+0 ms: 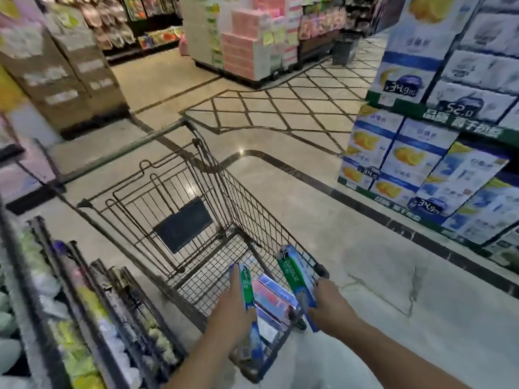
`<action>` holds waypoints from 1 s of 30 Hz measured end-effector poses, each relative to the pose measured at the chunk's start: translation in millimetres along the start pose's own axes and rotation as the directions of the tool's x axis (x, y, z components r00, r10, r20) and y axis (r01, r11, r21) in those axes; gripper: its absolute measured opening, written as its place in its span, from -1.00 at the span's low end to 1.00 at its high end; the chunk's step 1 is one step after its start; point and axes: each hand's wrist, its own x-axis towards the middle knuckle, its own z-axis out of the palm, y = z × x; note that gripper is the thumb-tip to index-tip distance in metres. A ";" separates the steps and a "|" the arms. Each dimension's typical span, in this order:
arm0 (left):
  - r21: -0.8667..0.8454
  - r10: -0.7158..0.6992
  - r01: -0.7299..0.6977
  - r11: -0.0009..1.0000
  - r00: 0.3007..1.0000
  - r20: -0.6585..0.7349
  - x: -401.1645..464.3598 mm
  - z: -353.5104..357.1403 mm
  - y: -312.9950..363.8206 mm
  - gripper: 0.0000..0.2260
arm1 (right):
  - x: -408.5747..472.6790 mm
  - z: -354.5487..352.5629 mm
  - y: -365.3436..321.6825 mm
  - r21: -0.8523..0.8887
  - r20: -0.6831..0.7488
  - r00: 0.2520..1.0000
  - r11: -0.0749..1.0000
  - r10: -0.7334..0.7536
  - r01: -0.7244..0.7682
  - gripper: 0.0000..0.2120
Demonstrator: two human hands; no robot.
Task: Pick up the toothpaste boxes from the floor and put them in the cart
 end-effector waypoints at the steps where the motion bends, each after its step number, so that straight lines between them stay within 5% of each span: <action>1: -0.025 -0.023 0.023 0.999 1.000 -0.005 17.2 4.8 -2.0 0.04 | 22.3 4.4 -1.1 -0.011 0.019 1.000 1.000 -0.023 0.023 -0.76; 5: -0.156 -0.120 0.117 0.981 0.993 -0.007 85.6 39.3 -19.5 0.02 | 110.3 32.0 -4.0 -0.128 0.024 0.999 0.991 -0.036 0.039 -0.68; 10: -0.292 -0.291 0.294 0.910 0.955 0.055 154.0 103.4 -44.3 0.00 | 199.0 79.4 23.1 -0.116 0.250 0.968 0.993 0.030 -0.001 -0.75; 14: -0.329 -0.375 0.391 0.860 0.920 0.113 191.1 153.6 -55.6 0.00 | 240.2 111.3 53.5 -0.252 0.272 0.959 0.968 0.085 -0.014 -0.74; 17: -0.346 -0.405 0.414 0.842 0.909 0.101 217.9 182.0 -53.5 -0.04 | 256.2 136.3 66.6 -0.363 0.332 0.942 0.928 0.049 0.080 -0.75; 21: -0.246 -0.440 0.435 0.866 0.897 0.037 244.2 213.7 -52.0 -0.10 | 270.5 161.0 73.7 -0.386 0.309 0.942 0.922 0.128 0.002 -0.67; 27: -0.301 -0.399 0.422 0.855 0.907 0.136 248.5 234.7 -52.2 -0.19 | 276.5 173.4 85.2 -0.408 0.536 0.837 0.902 0.112 0.141 -0.57; 30: -0.268 -0.392 0.430 0.862 0.901 0.185 247.0 229.9 -53.9 -0.17 | 277.3 173.7 84.5 -0.414 0.535 0.840 0.895 0.093 0.165 -0.66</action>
